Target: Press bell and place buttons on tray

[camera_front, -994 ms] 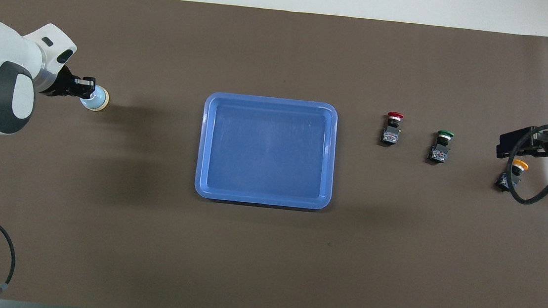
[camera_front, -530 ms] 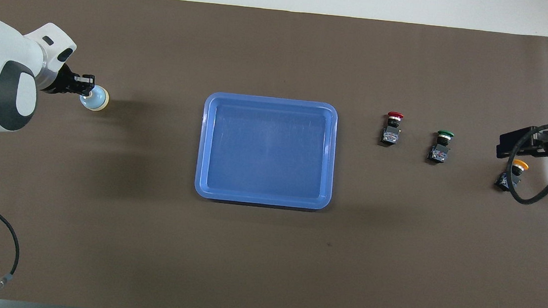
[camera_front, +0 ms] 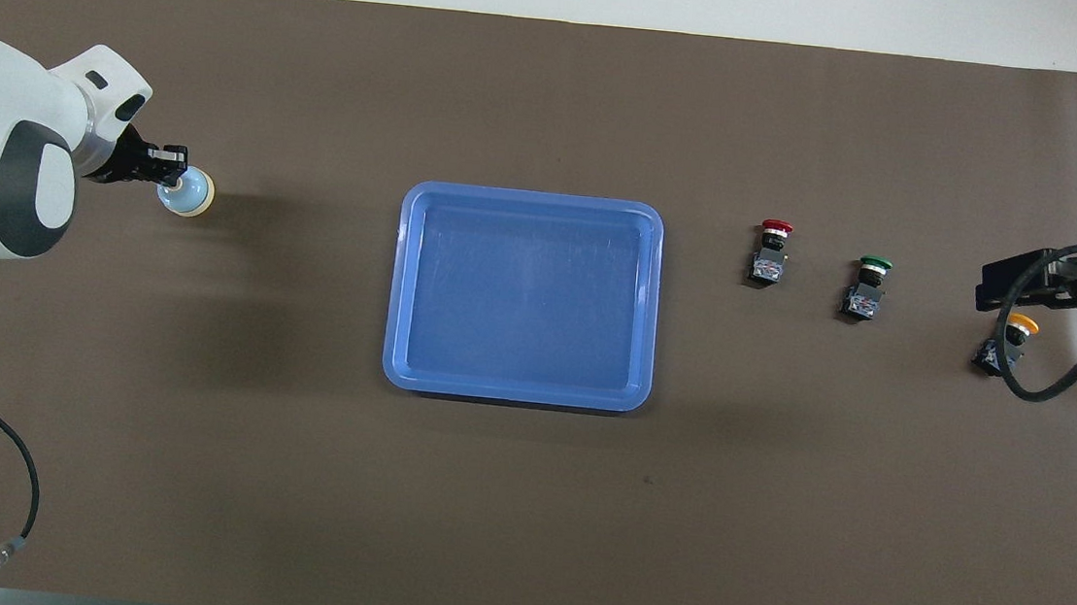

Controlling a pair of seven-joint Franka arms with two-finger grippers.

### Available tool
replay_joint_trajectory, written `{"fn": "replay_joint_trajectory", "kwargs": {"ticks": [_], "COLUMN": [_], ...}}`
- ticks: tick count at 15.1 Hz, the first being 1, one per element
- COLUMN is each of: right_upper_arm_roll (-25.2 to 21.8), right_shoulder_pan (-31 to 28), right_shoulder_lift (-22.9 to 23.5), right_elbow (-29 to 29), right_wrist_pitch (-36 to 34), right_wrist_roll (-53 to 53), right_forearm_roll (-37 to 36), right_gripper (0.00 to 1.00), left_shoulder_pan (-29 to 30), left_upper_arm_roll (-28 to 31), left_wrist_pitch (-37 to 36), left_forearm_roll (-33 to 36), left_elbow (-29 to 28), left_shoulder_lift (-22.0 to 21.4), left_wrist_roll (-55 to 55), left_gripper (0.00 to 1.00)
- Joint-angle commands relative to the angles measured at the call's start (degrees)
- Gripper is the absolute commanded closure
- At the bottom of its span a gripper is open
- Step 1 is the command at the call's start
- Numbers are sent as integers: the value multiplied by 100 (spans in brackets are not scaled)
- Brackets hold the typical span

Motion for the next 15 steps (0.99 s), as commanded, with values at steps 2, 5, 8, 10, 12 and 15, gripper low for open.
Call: {"fn": "replay_joint_trajectory", "kwargs": {"ticks": [2,5,8,10,12,15], "right_upper_arm_roll": [53,53,53,53,53,53], "right_shoulder_pan": [-69,-69,-69,-69,-69,-69], "right_shoulder_lift": [-96,-88,-96,-96,-96,-96], "right_elbow": [-62,-62,-62,-62,-62,-62], "right_wrist_pitch": [-55,-55,-55,-55,-55,-55], "right_wrist_roll": [80,80,80,80,80,80], "right_forearm_roll": [-51,-51,-51,-51,-51,-42], "right_gripper": [0,0,0,0,0,0], "left_shoulder_pan": [73,29,2,-15,-15,-137], "left_upper_arm_roll": [-22,-22,-39,-57,-83,-83], "left_wrist_pitch": [-839,-1612,-2184,-2632,-2949,-3328], "left_forearm_roll": [75,75,57,40,22,5], "left_elbow": [178,169,107,81,81,142], "left_shoulder_lift": [-553,-1177,-1915,-2364,-2602,-2770], "left_wrist_roll": [36,36,36,36,27,18], "left_gripper": [93,37,7,0,0,0]}}
